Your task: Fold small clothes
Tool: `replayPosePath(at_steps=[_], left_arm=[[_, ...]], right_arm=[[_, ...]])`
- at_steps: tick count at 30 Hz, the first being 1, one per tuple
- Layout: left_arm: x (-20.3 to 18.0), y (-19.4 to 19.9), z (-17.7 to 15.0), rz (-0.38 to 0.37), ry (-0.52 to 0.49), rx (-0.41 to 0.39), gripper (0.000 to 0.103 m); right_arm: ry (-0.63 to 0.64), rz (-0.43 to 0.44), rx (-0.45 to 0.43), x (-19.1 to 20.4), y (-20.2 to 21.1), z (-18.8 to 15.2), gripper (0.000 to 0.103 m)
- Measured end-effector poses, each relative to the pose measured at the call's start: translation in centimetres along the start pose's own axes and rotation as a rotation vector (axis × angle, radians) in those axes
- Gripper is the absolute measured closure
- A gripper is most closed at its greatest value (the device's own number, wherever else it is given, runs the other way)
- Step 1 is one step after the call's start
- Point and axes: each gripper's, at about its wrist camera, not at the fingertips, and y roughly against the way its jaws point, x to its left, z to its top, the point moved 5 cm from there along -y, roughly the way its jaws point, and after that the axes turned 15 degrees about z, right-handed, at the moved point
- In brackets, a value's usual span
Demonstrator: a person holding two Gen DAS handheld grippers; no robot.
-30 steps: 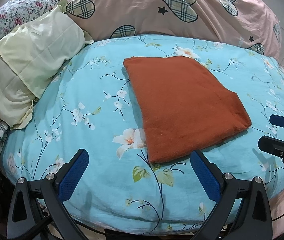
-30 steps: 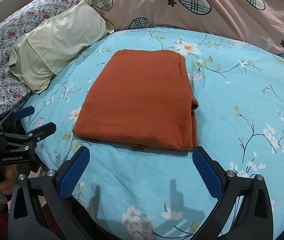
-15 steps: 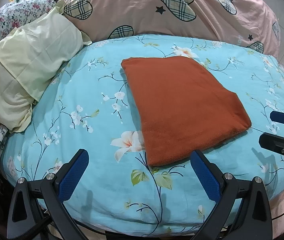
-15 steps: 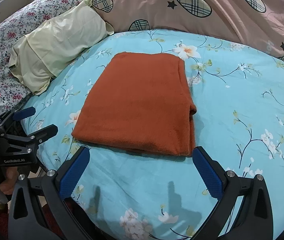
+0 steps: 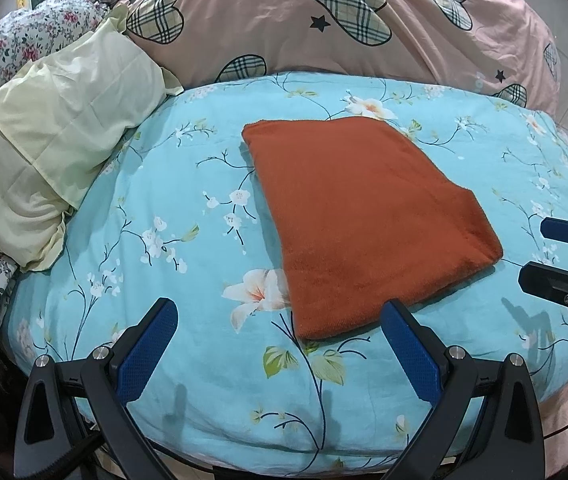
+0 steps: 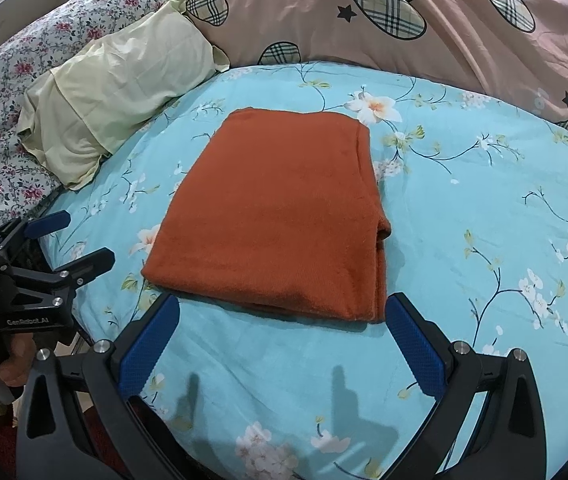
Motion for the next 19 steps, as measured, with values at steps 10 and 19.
replayPosePath(at_steps=[10, 19], left_arm=[[0.0, -0.8, 2.0, 0.017, -0.001, -0.033, 0.001], [0.0, -1.5, 2.8, 0.023, 0.008, -0.015, 0.001]], right_arm=[[-0.033, -0.011, 0.016, -2.0, -1.1, 1.1, 0.001], [-0.039, -0.002, 0.025, -2.5, -2.1, 1.9, 0.001]])
